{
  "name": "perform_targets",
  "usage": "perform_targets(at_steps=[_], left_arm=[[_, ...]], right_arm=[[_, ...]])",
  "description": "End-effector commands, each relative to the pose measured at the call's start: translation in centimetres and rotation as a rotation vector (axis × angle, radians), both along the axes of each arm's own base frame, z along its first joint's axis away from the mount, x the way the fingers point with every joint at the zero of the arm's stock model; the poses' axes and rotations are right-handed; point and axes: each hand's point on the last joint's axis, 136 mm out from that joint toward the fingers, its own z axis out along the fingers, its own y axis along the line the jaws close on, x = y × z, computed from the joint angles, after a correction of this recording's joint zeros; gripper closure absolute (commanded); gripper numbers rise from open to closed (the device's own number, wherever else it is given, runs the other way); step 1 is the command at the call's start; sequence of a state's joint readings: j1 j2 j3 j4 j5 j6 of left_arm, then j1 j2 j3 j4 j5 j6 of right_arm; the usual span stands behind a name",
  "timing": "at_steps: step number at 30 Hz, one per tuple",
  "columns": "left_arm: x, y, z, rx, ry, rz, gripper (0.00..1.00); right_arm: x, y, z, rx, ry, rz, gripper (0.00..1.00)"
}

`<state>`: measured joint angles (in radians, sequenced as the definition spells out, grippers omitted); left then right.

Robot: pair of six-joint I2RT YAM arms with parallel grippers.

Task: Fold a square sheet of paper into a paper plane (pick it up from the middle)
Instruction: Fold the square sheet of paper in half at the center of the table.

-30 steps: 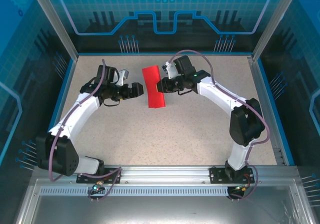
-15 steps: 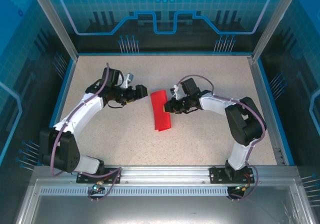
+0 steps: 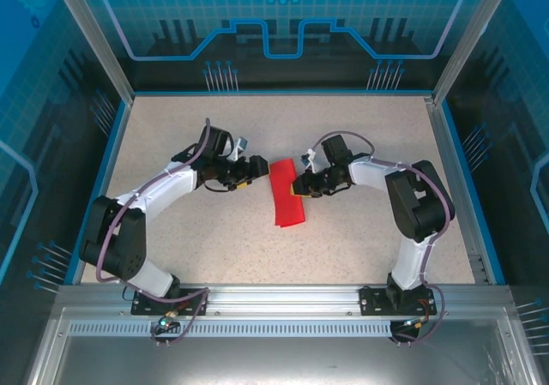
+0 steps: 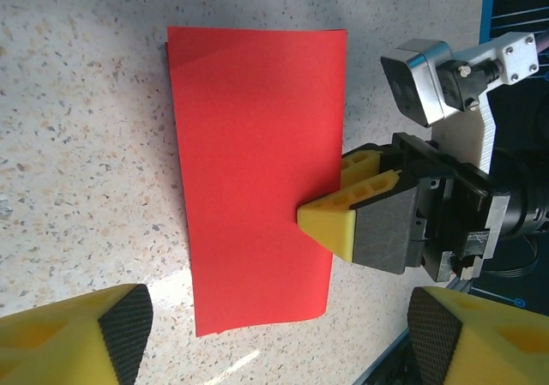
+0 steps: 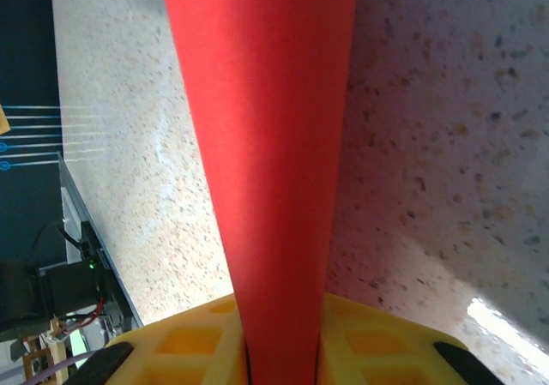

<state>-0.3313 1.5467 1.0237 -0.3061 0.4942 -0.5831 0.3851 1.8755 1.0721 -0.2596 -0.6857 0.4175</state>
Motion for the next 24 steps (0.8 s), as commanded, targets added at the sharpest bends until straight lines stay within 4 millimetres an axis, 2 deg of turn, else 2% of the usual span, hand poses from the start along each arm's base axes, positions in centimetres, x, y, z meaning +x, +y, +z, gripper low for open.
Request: perform_targets(at_steps=[1, 11, 16, 20, 24], left_arm=[[0.4, -1.1, -0.3, -0.024, 0.003, 0.011, 0.20], [-0.6, -3.0, -4.3, 0.006, 0.081, -0.003, 0.43], [-1.4, -4.3, -5.5, 0.025, 0.100, -0.044, 0.55], [-1.6, -5.1, -6.7, 0.029, 0.119, -0.056, 0.69], [-1.9, -5.8, -8.1, 0.056, 0.137, -0.080, 0.77]], right_arm=[[-1.1, -0.6, -1.1, -0.007, 0.044, 0.035, 0.77], [-1.3, -1.9, -2.6, -0.073, 0.054, 0.046, 0.75], [-1.3, -2.0, -2.8, -0.080, 0.051, 0.048, 0.73], [-1.3, -2.1, -2.9, -0.078, 0.047, 0.048, 0.72], [-1.4, -2.1, -2.8, -0.074, 0.047, 0.047, 0.71]])
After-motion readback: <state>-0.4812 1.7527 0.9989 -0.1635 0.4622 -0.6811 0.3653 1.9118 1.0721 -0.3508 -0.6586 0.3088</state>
